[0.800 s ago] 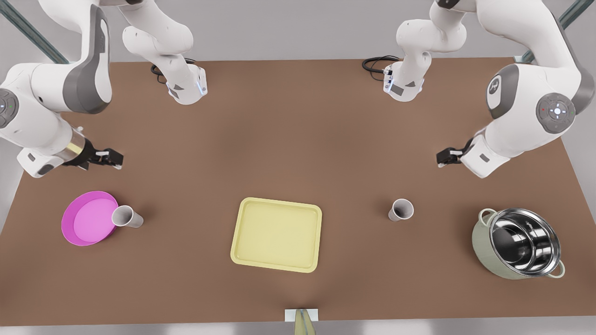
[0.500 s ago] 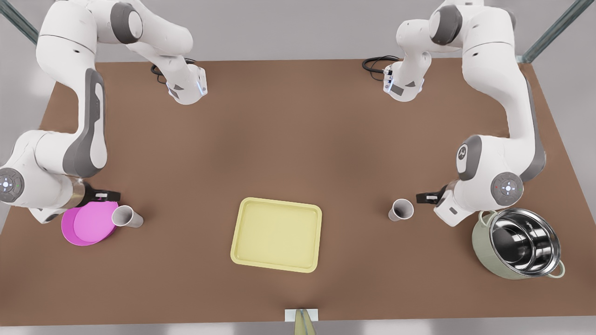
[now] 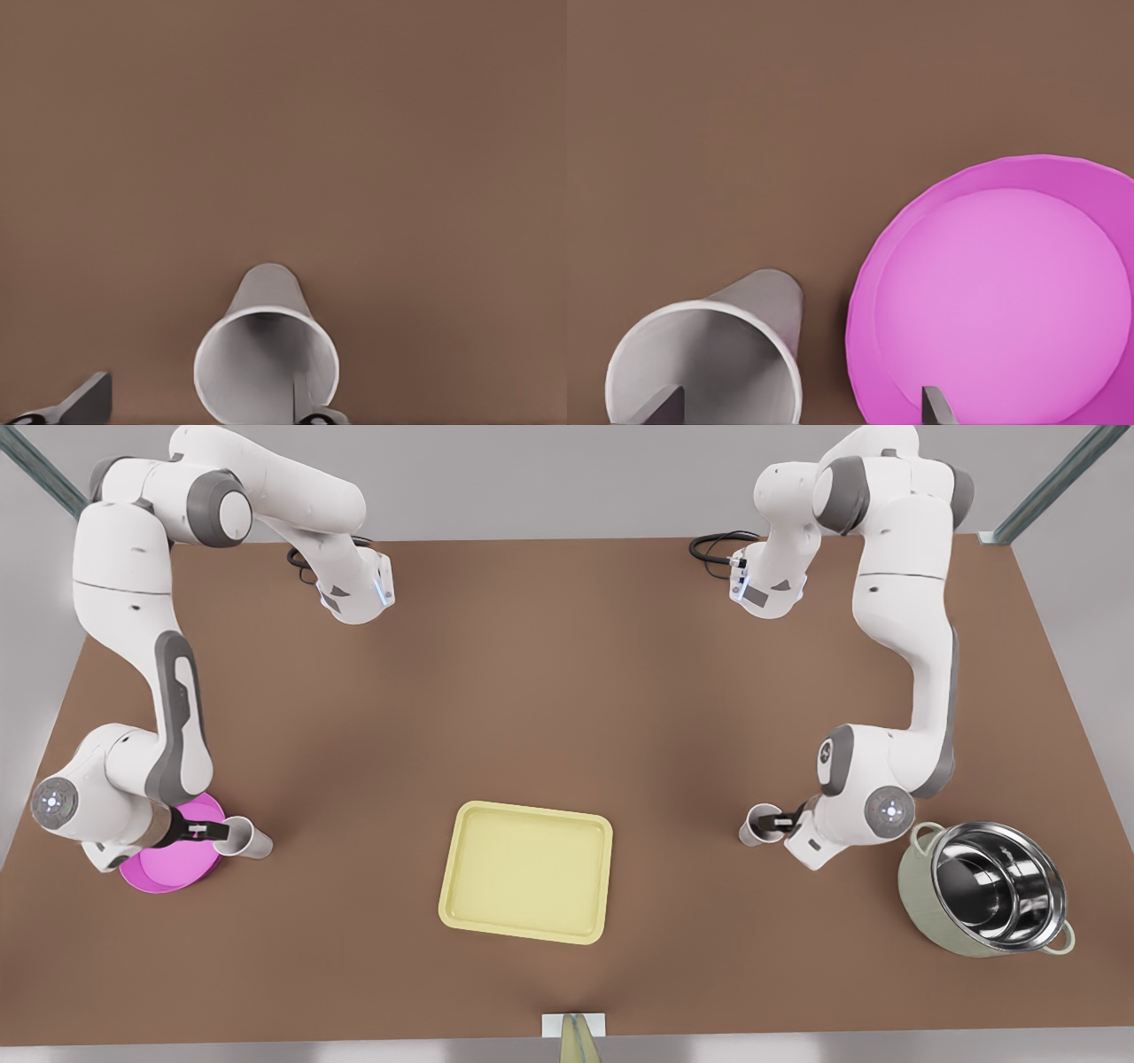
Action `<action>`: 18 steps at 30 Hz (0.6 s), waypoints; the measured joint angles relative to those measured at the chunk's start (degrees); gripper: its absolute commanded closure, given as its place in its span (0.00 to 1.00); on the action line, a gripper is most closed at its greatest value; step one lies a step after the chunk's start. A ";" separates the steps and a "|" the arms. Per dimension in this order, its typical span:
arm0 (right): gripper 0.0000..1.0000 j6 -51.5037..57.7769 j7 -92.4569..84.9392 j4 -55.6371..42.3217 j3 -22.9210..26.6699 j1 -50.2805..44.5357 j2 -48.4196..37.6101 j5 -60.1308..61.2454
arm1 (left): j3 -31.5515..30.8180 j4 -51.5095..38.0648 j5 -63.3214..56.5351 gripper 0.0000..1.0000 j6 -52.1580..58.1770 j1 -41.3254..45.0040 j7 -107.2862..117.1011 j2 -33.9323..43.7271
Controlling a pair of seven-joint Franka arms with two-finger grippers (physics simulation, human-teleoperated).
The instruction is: Use both arms to respectively pick up the white IKEA cups from the middle-left and middle-right positions, then place the white IKEA cups onto the middle-middle tray, ensuring that the cups remain upright and do not tip over
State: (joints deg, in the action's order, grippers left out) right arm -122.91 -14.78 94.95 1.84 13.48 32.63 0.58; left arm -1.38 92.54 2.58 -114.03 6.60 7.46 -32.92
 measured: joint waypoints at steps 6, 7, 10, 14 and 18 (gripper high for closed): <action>0.00 -3.78 -2.94 1.03 -0.08 0.49 1.99 0.52 | 0.06 2.45 0.13 0.00 -3.73 0.00 0.07 -2.55; 0.00 -4.19 -3.34 1.04 -0.08 0.50 2.28 0.72 | 0.06 2.48 0.15 0.10 -4.41 0.00 0.07 -3.06; 0.00 -5.12 -4.41 1.05 -0.08 0.47 3.43 1.60 | 0.06 2.39 1.26 0.64 -5.88 -0.01 0.09 -3.66; 0.37 -5.96 -5.62 1.05 -0.08 0.49 4.64 2.69 | -0.18 2.31 2.47 0.79 -6.94 -0.01 0.47 -3.34; 0.71 -6.38 -7.35 0.92 -0.07 0.39 4.93 3.56 | -0.73 0.74 3.08 0.79 -6.97 0.13 0.68 -3.81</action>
State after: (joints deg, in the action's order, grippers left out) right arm -129.30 -22.12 95.87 1.77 13.87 37.56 4.13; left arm -2.10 93.27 5.66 -121.00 6.73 8.14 -36.73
